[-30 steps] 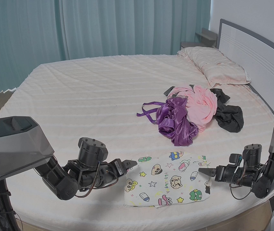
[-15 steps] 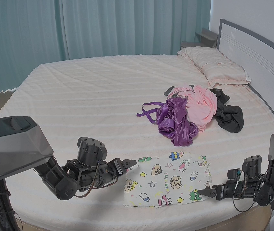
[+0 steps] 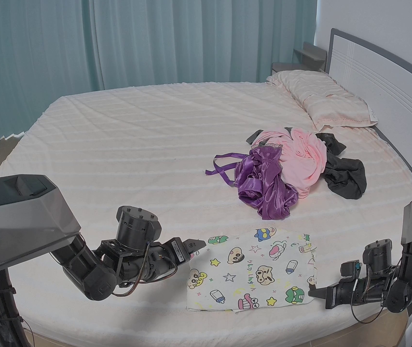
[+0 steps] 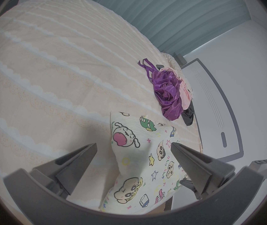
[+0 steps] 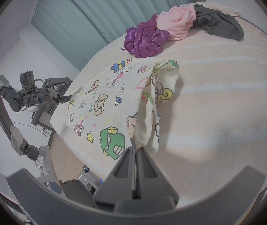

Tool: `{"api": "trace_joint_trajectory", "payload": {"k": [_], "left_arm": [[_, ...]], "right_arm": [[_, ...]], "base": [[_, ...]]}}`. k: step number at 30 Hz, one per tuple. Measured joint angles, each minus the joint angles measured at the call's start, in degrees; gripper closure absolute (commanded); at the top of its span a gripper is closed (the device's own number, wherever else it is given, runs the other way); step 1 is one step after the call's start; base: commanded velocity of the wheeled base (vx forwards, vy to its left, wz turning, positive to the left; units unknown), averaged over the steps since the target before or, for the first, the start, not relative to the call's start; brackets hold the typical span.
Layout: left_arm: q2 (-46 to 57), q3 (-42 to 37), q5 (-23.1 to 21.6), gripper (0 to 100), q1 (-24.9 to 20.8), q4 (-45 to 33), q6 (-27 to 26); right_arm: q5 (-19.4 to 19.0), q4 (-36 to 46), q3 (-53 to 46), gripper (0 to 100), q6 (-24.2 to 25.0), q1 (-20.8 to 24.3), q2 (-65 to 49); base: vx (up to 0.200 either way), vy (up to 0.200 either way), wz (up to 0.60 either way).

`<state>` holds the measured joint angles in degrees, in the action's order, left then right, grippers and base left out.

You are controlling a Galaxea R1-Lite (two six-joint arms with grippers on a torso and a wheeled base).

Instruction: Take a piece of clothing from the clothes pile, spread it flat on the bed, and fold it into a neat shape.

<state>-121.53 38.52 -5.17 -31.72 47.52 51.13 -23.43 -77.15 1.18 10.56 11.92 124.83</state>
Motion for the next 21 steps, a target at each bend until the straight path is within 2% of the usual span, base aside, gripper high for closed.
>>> {"api": "trace_joint_trajectory", "payload": {"k": [7, 14, 15, 21], "left_arm": [[0.0, 0.1, 0.0, 0, 0.0, 0.0, 0.0], [0.1, 0.2, 0.3, 0, -0.1, 0.1, 0.0], [0.1, 0.3, 0.5, 0, -0.1, 0.1, 0.0], [0.9, 1.8, 2.4, 0, -0.9, 1.0, 3.8]], "right_arm": [[0.0, 0.4, -0.2, 100, -2.7, -1.9, -0.3], [0.5, 4.8, -0.2, 100, -5.7, -1.9, -1.7], [0.8, 5.3, -0.2, 0, -6.1, -1.8, -1.9], [3.1, 5.8, -0.2, 0, -6.9, -1.7, -2.5]], "base": [[0.0, 0.0, 0.0], [0.0, 0.0, 0.0], [0.0, 0.0, 0.0], [0.0, 0.0, 0.0]]}}
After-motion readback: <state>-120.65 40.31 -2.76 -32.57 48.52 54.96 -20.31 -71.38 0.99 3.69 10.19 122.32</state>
